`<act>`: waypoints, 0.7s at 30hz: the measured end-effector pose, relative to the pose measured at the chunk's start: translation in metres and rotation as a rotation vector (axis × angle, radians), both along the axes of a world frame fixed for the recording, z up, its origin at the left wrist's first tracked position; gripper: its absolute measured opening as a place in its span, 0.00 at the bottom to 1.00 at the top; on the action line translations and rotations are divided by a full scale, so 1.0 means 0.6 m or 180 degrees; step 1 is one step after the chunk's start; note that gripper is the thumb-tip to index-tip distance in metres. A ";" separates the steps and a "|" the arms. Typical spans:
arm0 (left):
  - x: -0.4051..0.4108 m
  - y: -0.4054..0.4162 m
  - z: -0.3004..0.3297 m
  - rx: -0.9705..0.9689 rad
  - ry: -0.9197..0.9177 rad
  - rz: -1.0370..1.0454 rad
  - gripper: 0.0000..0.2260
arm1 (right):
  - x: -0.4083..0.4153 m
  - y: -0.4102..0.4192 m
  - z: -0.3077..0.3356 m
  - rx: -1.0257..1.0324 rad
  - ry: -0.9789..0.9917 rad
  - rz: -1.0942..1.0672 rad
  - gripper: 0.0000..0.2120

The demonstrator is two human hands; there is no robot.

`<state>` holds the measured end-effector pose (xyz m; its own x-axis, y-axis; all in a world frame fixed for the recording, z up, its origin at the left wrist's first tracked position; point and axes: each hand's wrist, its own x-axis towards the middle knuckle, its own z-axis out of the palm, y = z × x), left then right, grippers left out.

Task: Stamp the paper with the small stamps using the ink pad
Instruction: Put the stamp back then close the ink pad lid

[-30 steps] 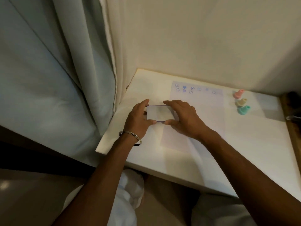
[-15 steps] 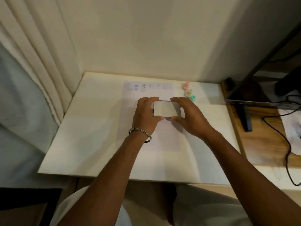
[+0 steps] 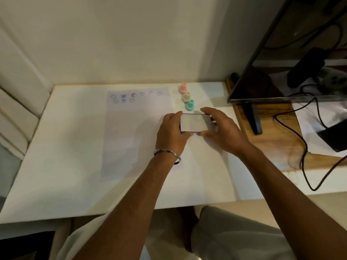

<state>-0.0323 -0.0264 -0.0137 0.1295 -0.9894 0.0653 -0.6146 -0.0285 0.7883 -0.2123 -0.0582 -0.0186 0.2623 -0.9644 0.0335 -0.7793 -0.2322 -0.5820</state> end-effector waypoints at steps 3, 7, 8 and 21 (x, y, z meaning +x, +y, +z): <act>-0.006 -0.004 -0.002 0.0011 -0.0112 0.0017 0.32 | -0.003 -0.005 -0.002 -0.0038 0.0064 0.0056 0.35; -0.007 -0.004 -0.004 0.0044 -0.0295 0.0024 0.33 | -0.003 -0.007 -0.004 -0.0113 0.0174 0.0129 0.35; -0.007 -0.004 -0.004 0.0054 -0.0320 0.0029 0.33 | -0.002 -0.007 -0.004 -0.0100 0.0187 0.0129 0.35; -0.013 -0.007 -0.003 0.0140 -0.0597 0.0034 0.35 | 0.009 0.002 0.020 0.0084 0.0380 0.0021 0.40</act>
